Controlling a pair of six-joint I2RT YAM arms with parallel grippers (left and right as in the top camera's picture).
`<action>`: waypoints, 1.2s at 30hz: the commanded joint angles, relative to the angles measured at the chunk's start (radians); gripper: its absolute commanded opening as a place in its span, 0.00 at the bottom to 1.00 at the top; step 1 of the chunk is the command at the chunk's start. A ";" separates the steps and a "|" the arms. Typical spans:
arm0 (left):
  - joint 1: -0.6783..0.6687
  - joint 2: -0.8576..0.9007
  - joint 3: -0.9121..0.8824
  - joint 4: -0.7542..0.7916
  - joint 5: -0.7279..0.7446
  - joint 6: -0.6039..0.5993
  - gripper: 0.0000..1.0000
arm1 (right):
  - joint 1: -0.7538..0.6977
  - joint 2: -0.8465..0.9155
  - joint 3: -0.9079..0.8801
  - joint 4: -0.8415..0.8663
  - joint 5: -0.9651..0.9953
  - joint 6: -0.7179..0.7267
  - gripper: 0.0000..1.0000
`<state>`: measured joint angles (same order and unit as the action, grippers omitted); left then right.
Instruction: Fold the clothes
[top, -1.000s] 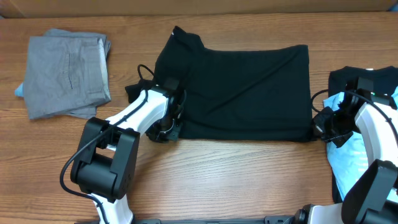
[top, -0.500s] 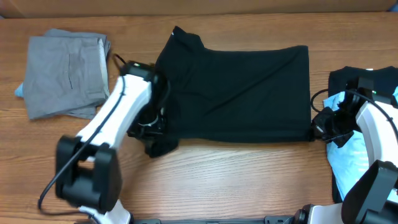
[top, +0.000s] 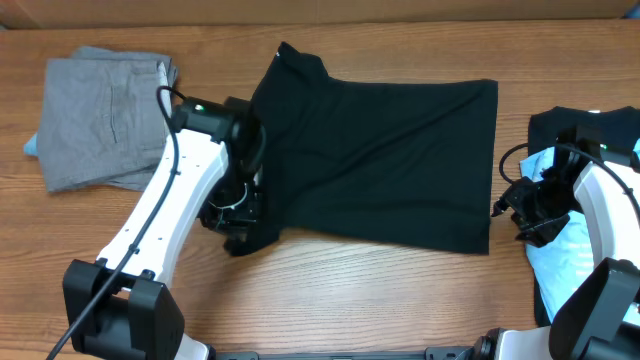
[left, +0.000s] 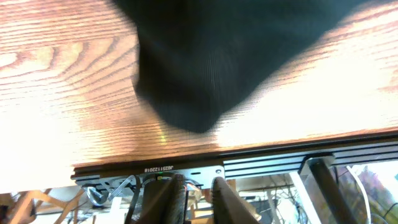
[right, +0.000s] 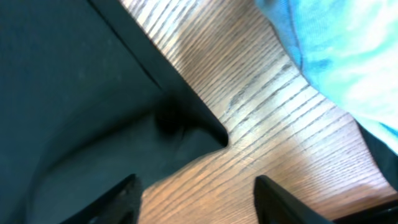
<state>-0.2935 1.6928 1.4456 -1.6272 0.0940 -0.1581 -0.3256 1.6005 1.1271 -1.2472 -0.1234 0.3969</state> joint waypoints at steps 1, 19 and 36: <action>-0.008 -0.005 -0.019 0.003 0.007 -0.014 0.30 | -0.002 -0.023 0.026 0.012 0.011 -0.004 0.66; -0.006 0.012 -0.027 0.212 -0.093 -0.044 0.46 | 0.040 -0.022 -0.154 0.226 -0.148 -0.034 0.49; 0.059 0.022 -0.425 0.666 -0.156 0.005 0.41 | 0.043 -0.022 -0.246 0.335 -0.140 -0.076 0.04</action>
<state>-0.2455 1.7061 1.0752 -1.0019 -0.0467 -0.1806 -0.2817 1.5997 0.8726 -0.8909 -0.2588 0.3420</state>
